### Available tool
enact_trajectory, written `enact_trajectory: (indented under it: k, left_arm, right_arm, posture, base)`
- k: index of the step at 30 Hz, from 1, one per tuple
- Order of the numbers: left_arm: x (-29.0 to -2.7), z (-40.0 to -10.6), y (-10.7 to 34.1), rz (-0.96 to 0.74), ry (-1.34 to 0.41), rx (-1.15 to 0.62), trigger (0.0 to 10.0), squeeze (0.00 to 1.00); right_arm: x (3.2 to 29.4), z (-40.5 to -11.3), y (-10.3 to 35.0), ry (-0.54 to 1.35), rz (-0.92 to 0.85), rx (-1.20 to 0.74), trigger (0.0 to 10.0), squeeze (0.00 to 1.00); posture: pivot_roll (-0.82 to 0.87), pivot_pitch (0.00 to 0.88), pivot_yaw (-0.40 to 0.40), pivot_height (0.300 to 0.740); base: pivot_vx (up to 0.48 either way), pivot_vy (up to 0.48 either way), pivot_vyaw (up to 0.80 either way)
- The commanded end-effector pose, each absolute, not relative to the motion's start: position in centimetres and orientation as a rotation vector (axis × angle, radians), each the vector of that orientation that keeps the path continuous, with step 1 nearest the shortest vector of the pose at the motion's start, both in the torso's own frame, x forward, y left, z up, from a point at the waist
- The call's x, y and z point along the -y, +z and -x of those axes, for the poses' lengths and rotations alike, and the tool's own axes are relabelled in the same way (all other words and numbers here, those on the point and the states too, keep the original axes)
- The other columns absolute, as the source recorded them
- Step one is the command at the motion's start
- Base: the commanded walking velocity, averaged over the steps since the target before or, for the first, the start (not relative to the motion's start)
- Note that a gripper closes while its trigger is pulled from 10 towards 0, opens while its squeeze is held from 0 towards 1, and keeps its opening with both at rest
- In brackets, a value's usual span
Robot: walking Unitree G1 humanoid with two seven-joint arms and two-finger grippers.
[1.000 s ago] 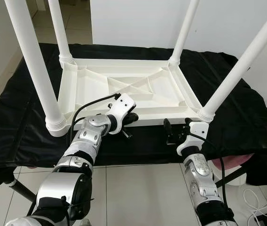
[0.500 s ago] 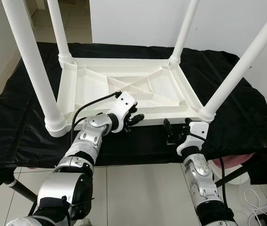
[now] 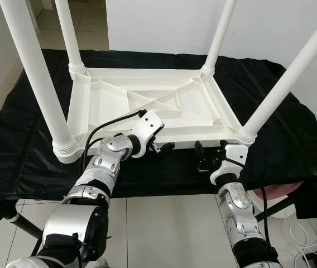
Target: Building children table
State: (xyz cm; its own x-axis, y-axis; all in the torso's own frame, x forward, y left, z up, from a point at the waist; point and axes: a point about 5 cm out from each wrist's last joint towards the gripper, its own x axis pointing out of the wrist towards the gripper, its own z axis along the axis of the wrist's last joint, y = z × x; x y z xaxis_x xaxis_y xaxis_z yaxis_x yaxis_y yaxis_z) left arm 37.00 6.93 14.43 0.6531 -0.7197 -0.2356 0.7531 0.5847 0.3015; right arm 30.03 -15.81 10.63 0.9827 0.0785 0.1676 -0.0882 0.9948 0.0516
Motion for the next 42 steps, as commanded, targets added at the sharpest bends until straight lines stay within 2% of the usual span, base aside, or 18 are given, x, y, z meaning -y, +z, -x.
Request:
enact_trajectory:
  k: [1, 2, 3, 14, 19, 21, 22, 23, 24, 42]
  left_arm:
    - [-8.1, -37.8, 14.1, -0.401, -0.486, -0.038, 10.0, 0.5]
    - [-8.0, -37.7, 13.8, -0.409, -0.5, -0.05, 10.0, 0.13]
    - [-7.9, -37.6, 13.5, -0.417, -0.51, -0.063, 10.0, 0.0]
    - [-8.5, -37.6, 11.8, -0.44, -0.45, -0.21, 10.0, 0.0]
    - [-9.1, -37.9, 11.8, -0.367, -0.386, -0.258, 9.7, 0.0]
    - [-9.4, -38.0, 11.9, -0.358, -0.347, -0.264, 2.9, 0.0]
    - [-9.4, -38.0, 11.9, -0.358, -0.347, -0.264, 2.9, 0.0]
    - [-9.5, -38.1, 12.0, -0.358, -0.331, -0.265, 0.7, 0.0]
    - [-9.7, -38.1, 12.0, -0.351, -0.308, -0.263, 0.2, 0.0]
    - [-10.9, -38.3, 12.1, -0.309, -0.11, -0.239, 0.0, 0.0]
  right_arm:
    - [16.2, -29.8, 10.2, 0.071, -0.051, 0.144, 10.0, 0.0]
    - [16.2, -29.8, 10.2, 0.071, -0.05, 0.144, 10.0, 0.0]
    - [16.2, -29.8, 10.2, 0.071, -0.049, 0.144, 10.0, 0.0]
    - [16.1, -29.9, 10.2, 0.072, -0.048, 0.141, 10.0, 0.0]
    - [16.2, -29.9, 10.2, 0.071, -0.046, 0.14, 10.0, 0.0]
    - [16.2, -29.9, 10.2, 0.07, -0.046, 0.14, 10.0, 0.0]
    - [16.2, -29.9, 10.2, 0.07, -0.046, 0.14, 10.0, 0.0]
    - [16.1, -29.9, 10.2, 0.07, -0.046, 0.14, 10.0, 0.0]
    - [16.1, -29.9, 10.2, 0.07, -0.046, 0.141, 10.0, 0.0]
    - [16.1, -30.0, 10.3, 0.058, -0.052, 0.147, 10.0, 0.0]
  posture:
    - [-0.03, 0.022, -0.052, 0.74]
    - [-0.03, 0.022, -0.052, 0.74]
    - [-0.03, 0.022, -0.052, 0.74]
    - [-0.03, 0.022, -0.053, 0.74]
    - [-0.03, 0.023, -0.055, 0.74]
    - [-0.03, 0.023, -0.056, 0.74]
    - [-0.03, 0.023, -0.056, 0.74]
    - [-0.03, 0.023, -0.056, 0.74]
    - [-0.03, 0.023, -0.056, 0.74]
    - [-0.03, 0.022, -0.051, 0.74]
  base:
    - [0.0, 0.0, 0.0]
    - [0.0, 0.0, 0.0]
    - [0.0, 0.0, 0.0]
    - [0.0, 0.0, 0.0]
    - [0.0, 0.0, 0.0]
    - [0.0, 0.0, 0.0]
    - [0.0, 0.0, 0.0]
    - [0.0, 0.0, 0.0]
    - [0.0, 0.0, 0.0]
    - [0.0, 0.0, 0.0]
